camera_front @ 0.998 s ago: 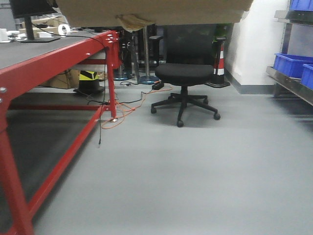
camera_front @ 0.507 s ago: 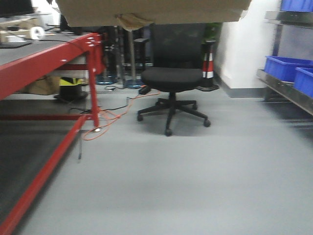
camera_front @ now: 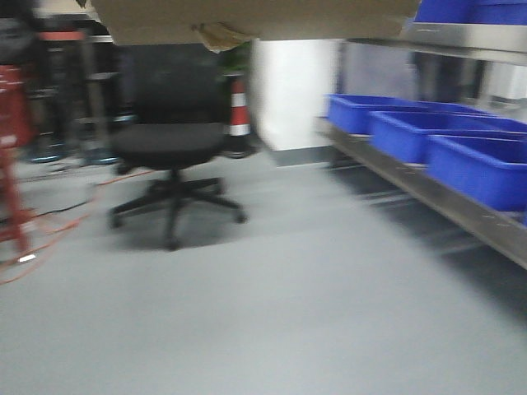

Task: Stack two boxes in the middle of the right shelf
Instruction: 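Carry the boxes in both grippers while driving to the steel shelf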

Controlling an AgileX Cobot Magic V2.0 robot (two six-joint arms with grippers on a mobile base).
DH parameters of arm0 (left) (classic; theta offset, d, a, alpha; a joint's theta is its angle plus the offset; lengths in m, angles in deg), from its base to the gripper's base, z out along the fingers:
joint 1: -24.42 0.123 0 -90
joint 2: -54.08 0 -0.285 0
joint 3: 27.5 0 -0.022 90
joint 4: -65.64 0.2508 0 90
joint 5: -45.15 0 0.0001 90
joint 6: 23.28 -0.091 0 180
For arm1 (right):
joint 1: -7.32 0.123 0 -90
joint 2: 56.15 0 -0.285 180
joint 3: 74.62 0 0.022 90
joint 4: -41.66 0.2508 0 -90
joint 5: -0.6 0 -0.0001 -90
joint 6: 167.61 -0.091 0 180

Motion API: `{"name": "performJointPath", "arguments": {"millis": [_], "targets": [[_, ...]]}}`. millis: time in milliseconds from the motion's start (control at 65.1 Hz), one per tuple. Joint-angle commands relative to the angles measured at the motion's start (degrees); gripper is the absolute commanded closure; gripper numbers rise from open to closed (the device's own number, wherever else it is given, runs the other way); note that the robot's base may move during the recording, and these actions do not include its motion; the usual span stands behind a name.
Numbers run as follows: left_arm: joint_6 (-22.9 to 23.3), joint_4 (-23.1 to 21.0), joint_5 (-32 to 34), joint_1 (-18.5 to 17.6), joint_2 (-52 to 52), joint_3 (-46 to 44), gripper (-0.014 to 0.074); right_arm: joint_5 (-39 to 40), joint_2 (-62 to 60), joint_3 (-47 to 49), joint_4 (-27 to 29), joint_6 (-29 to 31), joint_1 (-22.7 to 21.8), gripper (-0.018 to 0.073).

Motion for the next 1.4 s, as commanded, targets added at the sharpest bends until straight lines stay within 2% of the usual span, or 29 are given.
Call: {"name": "performJointPath", "arguments": {"millis": [0,1382], "targets": [[-0.1,1.0,1.6,0.1,-1.0,-0.8,0.0708,3.2,-1.0,1.0,-1.7,-0.4,-0.5,0.0713],[-0.1,1.0,1.6,0.1,-1.0,-0.8,0.0708,3.2,-1.0,1.0,-1.7,-0.4,-0.5,0.0713]]}}
